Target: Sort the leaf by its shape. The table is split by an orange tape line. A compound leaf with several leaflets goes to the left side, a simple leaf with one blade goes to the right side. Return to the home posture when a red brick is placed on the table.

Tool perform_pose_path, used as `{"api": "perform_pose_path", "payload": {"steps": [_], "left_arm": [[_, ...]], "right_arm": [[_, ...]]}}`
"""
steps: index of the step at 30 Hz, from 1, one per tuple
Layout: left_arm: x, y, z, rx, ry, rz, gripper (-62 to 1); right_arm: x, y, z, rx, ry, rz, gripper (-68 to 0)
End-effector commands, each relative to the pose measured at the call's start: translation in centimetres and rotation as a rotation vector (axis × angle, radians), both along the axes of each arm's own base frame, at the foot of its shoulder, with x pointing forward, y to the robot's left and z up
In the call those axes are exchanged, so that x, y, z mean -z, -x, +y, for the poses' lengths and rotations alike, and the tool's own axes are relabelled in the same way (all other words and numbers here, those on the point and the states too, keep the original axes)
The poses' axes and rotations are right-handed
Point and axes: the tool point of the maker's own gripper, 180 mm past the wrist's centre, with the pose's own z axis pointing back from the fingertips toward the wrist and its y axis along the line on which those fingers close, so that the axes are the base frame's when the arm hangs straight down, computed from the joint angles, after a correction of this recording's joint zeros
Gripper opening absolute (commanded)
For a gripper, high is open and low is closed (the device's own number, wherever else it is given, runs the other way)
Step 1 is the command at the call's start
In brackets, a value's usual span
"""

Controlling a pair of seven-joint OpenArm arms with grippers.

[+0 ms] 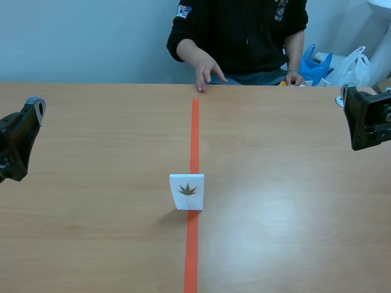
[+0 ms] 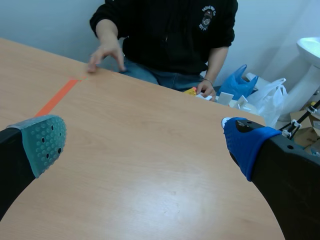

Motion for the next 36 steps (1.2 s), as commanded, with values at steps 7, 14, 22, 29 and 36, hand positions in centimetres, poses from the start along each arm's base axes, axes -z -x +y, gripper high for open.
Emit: {"api": "perform_pose_path", "payload": {"steps": [7, 14, 22, 29, 36], "left_arm": [[-0.7, 0.0, -0.2, 0.002, 0.015, -0.026, -3.7], [-0.6, 0.1, -0.6, 0.026, 0.017, -0.02, -3.7], [1.1, 1.0, -3.5, 0.206, -0.086, 0.05, -3.7], [2.5, 1.0, -3.7, 0.263, -0.131, 0.092, -3.7], [5.8, -0.5, -3.5, 0.28, -0.134, 0.144, -3.7]], "right_arm": [[-1.8, -0.3, 0.4, -0.022, 0.01, -0.054, 0.4], [-1.8, -0.3, 0.4, -0.024, 0.011, -0.051, 0.4], [-1.9, -0.4, 0.4, -0.033, 0.028, -0.05, 0.4], [-1.9, -0.4, 0.6, -0.047, 0.051, -0.047, 0.4], [-1.8, -0.4, 0.9, -0.065, 0.051, -0.042, 0.4]]}}
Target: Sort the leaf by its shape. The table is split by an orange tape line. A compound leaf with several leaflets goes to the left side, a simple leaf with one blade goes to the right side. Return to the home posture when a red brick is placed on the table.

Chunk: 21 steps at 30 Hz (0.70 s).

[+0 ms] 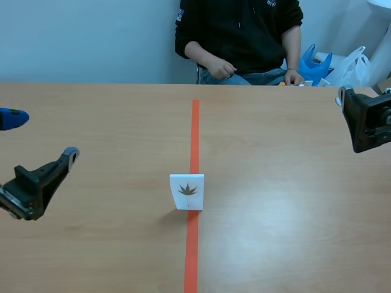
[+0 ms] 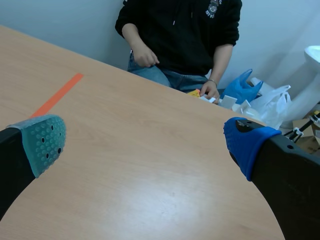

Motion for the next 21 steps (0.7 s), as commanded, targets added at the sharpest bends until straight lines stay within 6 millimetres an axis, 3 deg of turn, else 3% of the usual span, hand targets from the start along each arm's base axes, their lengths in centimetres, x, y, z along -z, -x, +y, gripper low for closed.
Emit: {"api": "perform_pose_path", "payload": {"steps": [1, 7, 13, 21], "left_arm": [[-0.1, -0.1, -1.4, 0.063, 0.001, -0.018, -3.7], [3.4, 0.0, -4.6, 0.186, -0.046, 0.037, -3.7], [5.8, -0.7, -6.4, 0.26, -0.108, 0.071, -3.8], [7.8, -1.6, -8.2, 0.361, -0.161, 0.108, -4.2]], "right_arm": [[-1.7, -0.3, 0.4, -0.018, 0.008, -0.053, 0.4], [-1.7, -0.3, 0.6, -0.04, 0.02, -0.046, 0.4], [-1.7, -0.3, 0.6, -0.043, 0.024, -0.043, 0.4], [-1.5, -0.3, 0.6, -0.04, 0.026, -0.035, 0.4]]}}
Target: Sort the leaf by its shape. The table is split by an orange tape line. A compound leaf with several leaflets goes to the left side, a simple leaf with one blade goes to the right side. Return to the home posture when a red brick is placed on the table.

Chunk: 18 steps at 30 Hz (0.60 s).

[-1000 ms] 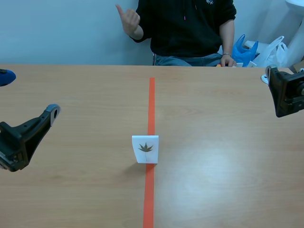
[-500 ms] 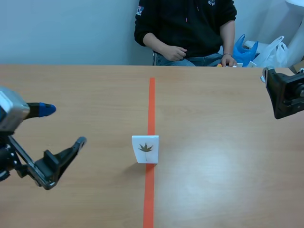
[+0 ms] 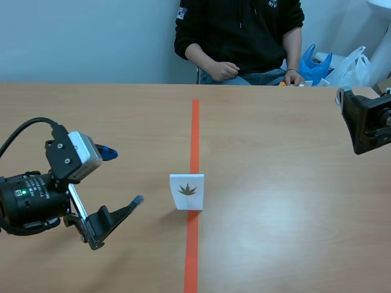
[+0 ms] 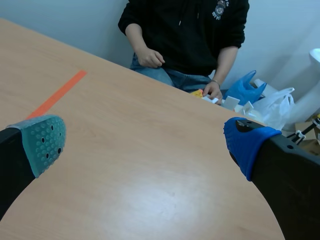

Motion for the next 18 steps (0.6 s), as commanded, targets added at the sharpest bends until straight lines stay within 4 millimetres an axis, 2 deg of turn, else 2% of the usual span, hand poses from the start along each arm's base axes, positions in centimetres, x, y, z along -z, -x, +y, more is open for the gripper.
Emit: {"api": "perform_pose_path", "payload": {"steps": [1, 18], "left_arm": [[-0.7, -0.3, -0.8, 0.024, 0.026, -0.016, -4.2], [1.4, -2.6, -7.1, 0.175, 0.035, 0.037, -4.2]], "right_arm": [[-1.7, -0.3, 0.4, -0.02, 0.007, -0.05, 0.4], [-1.6, -0.3, 0.5, -0.024, 0.007, -0.049, 0.4]]}}
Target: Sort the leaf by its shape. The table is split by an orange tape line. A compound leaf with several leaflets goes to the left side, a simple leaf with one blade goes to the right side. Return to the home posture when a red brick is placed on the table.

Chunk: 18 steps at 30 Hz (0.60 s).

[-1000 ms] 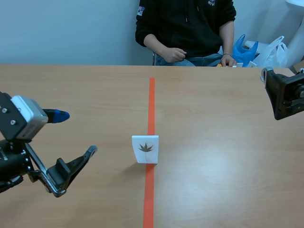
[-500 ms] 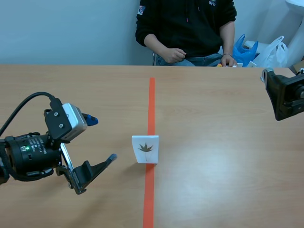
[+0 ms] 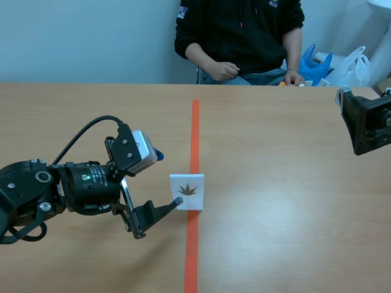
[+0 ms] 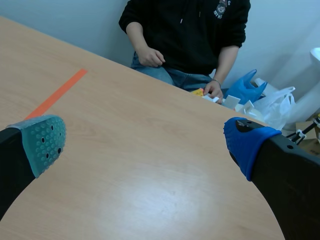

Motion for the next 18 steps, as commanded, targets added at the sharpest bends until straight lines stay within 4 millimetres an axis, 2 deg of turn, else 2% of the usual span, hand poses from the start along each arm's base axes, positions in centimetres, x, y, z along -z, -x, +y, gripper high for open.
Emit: {"api": "perform_pose_path", "payload": {"steps": [1, 7, 11, 15, 18], "left_arm": [[-1.0, -0.5, -1.2, 0.014, 0.039, -0.02, -4.2], [0.4, -0.6, -2.8, 0.046, 0.024, 0.008, -4.4], [0.3, -1.3, -3.1, 0.037, 0.033, 0.006, -5.4], [0.5, -1.8, -3.1, 0.027, 0.032, 0.009, -24.6], [0.5, -1.9, -3.1, 0.023, 0.035, 0.009, -26.3]], "right_arm": [[-1.7, -0.3, 0.4, -0.021, 0.007, -0.05, 0.4], [-1.7, -0.3, 0.4, -0.021, 0.007, -0.051, 0.4], [-1.7, -0.3, 0.4, -0.021, 0.007, -0.051, 0.4], [-1.7, -0.3, 0.4, -0.021, 0.007, -0.051, 0.4], [-1.7, -0.3, 0.4, -0.021, 0.007, -0.052, 0.4]]}}
